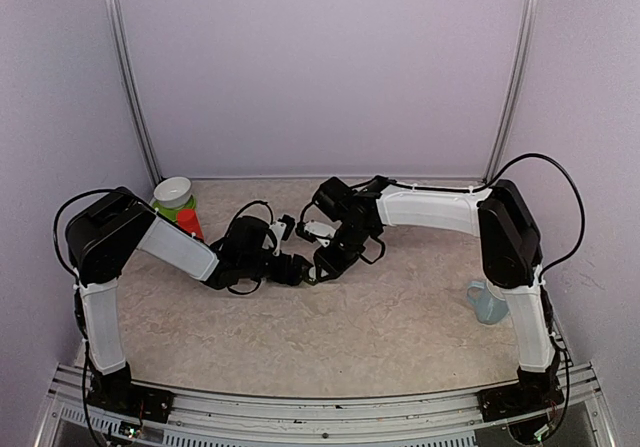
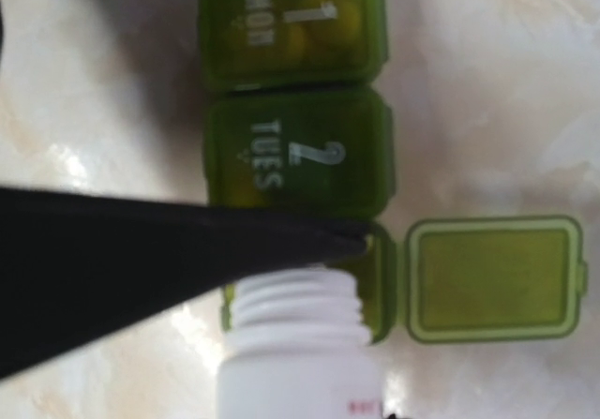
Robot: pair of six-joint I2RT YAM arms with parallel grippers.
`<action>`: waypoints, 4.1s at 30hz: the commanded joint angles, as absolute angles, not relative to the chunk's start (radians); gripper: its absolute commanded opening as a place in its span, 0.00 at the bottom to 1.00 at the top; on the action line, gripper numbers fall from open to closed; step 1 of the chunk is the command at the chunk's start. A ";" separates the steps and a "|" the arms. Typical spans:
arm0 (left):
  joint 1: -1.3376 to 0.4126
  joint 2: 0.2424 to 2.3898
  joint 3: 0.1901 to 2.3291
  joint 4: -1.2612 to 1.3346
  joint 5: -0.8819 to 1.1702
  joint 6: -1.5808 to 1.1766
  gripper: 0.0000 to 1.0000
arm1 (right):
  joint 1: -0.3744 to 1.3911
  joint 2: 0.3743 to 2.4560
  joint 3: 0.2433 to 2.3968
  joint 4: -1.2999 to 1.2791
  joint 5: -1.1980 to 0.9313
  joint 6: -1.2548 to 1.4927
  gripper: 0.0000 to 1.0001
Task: Sort the pills into containers
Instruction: Pour the pill into the compartment of the pill container.
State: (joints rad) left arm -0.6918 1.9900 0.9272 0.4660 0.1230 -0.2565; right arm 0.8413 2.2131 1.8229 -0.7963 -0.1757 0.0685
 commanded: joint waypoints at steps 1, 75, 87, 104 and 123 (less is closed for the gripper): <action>-0.712 1.995 0.956 0.464 0.144 -0.236 0.86 | 0.834 2.238 1.870 -0.807 -0.180 0.068 0.13; -0.698 1.988 0.923 0.531 0.204 -0.265 0.86 | 0.823 2.011 1.366 -0.236 -0.201 0.046 0.13; -0.695 1.989 0.922 0.531 0.206 -0.269 0.86 | 0.825 1.975 1.272 -0.092 -0.202 0.044 0.12; -0.694 1.990 0.923 0.531 0.206 -0.270 0.86 | 0.834 1.939 1.127 0.131 -0.210 0.035 0.10; -0.693 1.987 0.921 0.531 0.201 -0.270 0.86 | 0.838 1.930 1.026 0.346 -0.205 0.030 0.10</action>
